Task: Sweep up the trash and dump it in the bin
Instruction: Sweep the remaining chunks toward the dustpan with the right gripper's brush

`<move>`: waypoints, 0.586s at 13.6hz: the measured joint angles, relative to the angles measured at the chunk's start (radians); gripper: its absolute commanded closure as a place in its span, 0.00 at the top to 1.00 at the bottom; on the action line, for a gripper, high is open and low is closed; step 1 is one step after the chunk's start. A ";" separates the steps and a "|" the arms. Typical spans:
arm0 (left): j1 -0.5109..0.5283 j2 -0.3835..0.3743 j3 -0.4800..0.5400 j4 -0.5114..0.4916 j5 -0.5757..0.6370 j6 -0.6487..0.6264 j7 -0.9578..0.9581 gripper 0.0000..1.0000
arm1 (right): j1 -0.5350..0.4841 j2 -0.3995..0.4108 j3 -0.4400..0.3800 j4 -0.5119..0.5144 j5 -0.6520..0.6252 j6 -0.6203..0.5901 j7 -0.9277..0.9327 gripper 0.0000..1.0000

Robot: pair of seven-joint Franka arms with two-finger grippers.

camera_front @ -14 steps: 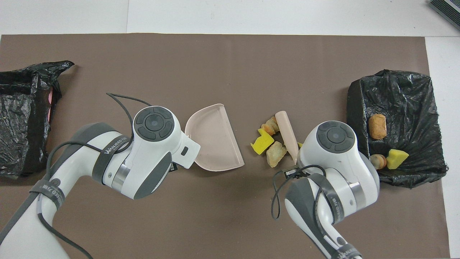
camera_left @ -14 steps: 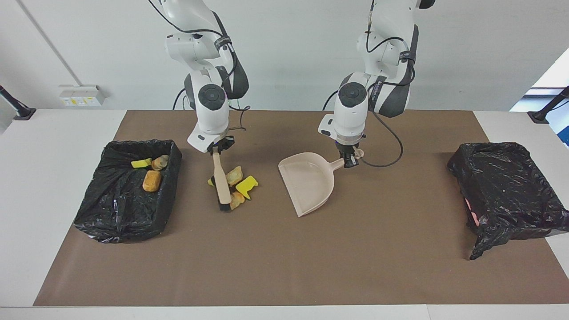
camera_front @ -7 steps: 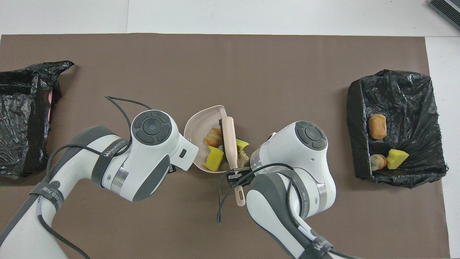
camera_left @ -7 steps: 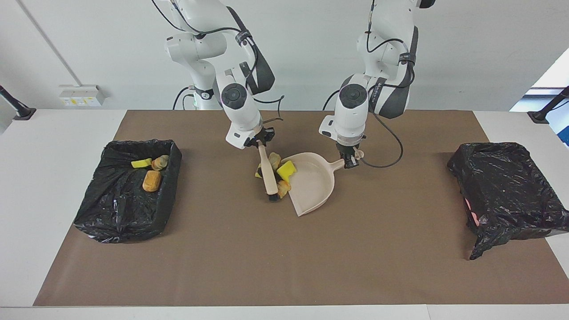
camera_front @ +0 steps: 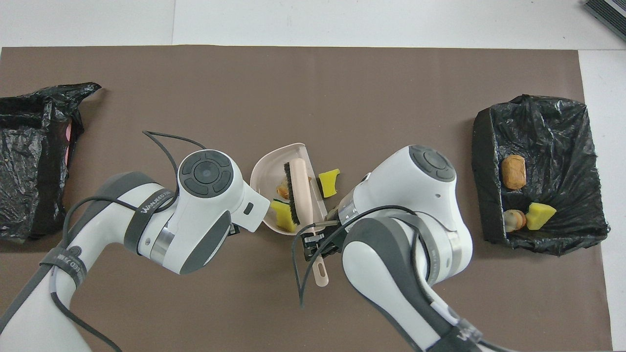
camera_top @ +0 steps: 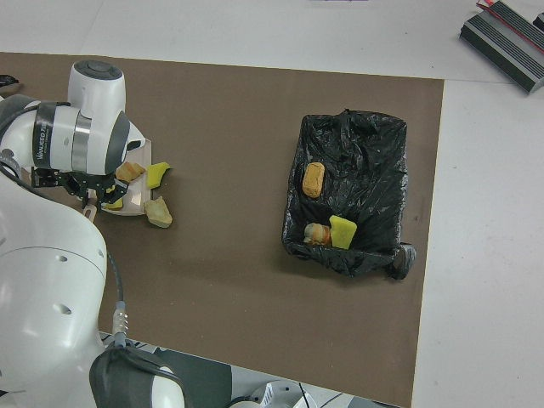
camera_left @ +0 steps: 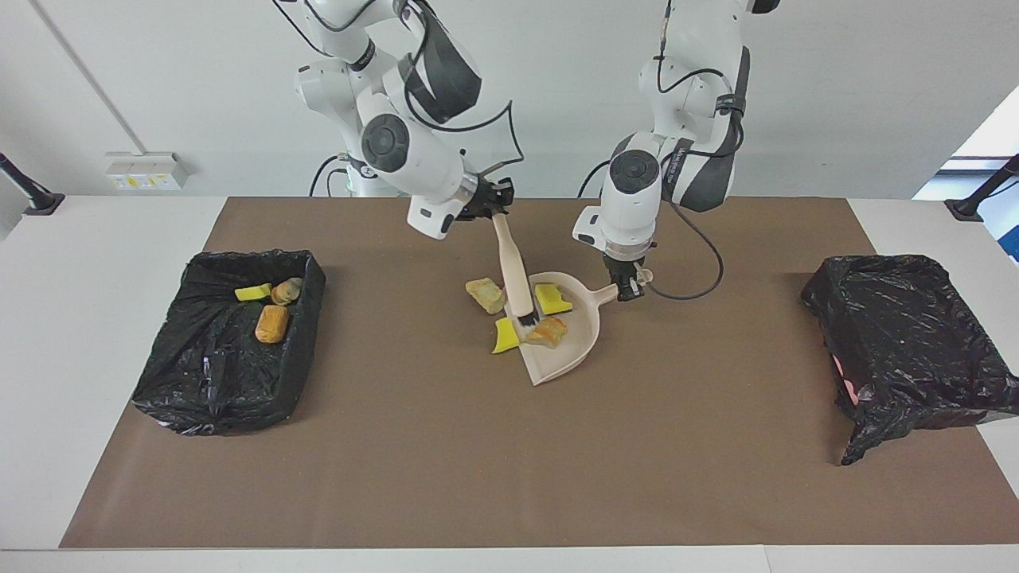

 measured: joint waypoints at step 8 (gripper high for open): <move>-0.002 -0.008 -0.002 -0.012 0.047 0.002 0.021 0.00 | 0.057 -0.139 0.018 -0.425 -0.333 0.218 0.108 0.00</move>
